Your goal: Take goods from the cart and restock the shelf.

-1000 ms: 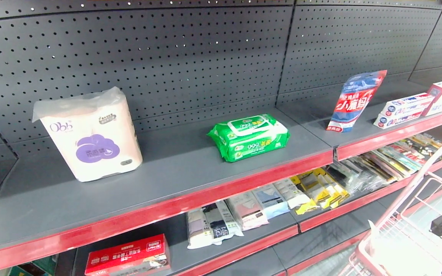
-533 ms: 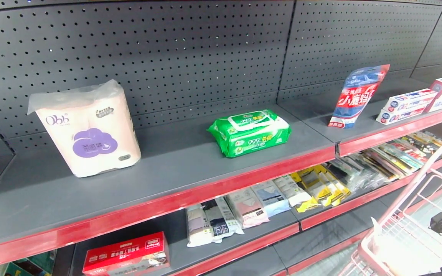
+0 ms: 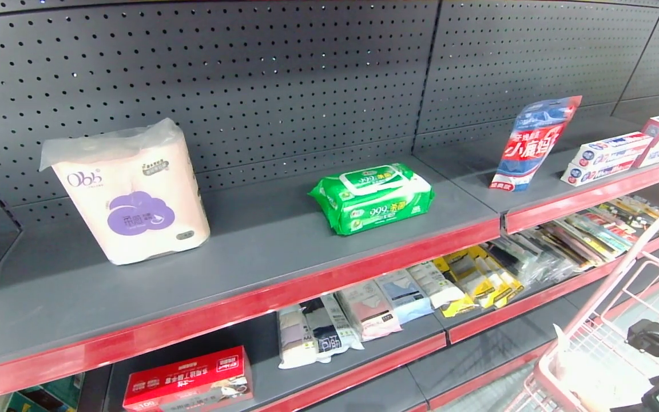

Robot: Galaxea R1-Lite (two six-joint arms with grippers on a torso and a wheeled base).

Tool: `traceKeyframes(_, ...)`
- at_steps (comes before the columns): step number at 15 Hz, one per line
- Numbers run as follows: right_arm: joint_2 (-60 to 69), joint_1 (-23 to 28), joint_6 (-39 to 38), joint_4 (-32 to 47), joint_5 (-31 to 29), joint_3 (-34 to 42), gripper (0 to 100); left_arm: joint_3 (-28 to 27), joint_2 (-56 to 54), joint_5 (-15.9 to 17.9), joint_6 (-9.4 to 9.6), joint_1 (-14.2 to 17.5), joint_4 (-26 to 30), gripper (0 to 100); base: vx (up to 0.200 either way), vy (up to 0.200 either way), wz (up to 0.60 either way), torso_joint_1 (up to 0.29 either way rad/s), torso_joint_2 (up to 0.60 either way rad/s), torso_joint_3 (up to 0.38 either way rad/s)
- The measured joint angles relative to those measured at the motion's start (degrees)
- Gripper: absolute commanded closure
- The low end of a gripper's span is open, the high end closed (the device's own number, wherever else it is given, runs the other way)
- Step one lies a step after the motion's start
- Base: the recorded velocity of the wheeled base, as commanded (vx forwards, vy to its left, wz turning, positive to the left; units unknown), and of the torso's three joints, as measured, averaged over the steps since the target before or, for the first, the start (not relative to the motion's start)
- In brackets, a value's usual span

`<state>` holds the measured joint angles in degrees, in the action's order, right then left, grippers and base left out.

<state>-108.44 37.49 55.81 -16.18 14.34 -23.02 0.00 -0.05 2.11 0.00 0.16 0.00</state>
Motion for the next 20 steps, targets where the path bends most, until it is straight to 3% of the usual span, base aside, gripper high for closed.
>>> traceKeyframes(8, -7.3, -0.6, 0.0, -6.7, 0.0, -0.7, 0, 0.0, 0.0, 0.0, 0.00, 0.0, 0.0, 0, 0.000, 0.000, 0.00, 0.000, 0.00, 0.000)
traceKeyframes(20, -13.1, -0.4, 2.7, -7.2, 0.4, -3.1, 0, 0.0, 0.0, 0.0, 0.00, 0.0, 0.0, 0, 0.000, 0.000, 0.00, 0.000, 0.00, 0.000)
